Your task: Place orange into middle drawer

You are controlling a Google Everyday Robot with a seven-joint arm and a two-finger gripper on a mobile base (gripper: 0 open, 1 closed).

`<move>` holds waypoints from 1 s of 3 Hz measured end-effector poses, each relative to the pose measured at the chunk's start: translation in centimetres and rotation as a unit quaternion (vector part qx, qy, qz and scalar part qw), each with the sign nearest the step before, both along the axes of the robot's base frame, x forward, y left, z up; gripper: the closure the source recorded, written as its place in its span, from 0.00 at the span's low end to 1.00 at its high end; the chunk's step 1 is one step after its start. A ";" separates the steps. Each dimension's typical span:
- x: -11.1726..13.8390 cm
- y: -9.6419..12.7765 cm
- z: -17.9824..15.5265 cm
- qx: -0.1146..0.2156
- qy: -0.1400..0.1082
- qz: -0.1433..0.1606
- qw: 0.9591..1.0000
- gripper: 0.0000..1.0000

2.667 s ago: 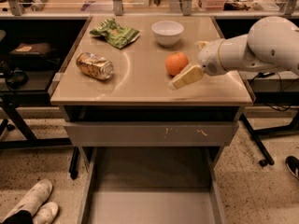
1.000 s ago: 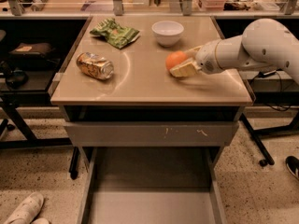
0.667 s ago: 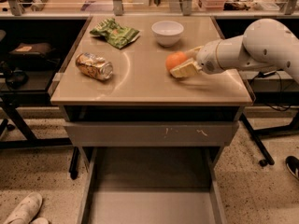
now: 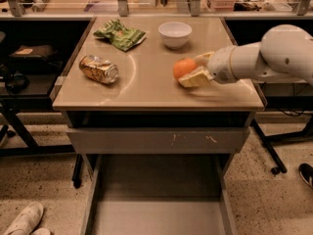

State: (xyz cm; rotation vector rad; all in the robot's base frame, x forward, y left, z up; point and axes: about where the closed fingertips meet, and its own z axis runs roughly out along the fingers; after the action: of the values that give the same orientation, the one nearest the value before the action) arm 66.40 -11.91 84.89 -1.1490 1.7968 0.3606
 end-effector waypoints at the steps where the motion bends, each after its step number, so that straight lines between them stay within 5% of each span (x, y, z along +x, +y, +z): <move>1: -3.8 -1.4 0.6 -0.006 -0.027 0.015 0.999 1.00; 2: -9.0 -2.4 0.4 -0.004 -0.059 0.028 0.998 1.00; 3: -14.7 -1.2 -1.3 0.021 -0.079 0.050 0.995 1.00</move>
Offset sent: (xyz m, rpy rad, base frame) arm -0.1889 -0.1160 -0.0117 -0.0420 -0.2367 0.0010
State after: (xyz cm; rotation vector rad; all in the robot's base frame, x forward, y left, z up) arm 51.72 -13.07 83.55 -1.2078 1.5908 0.3537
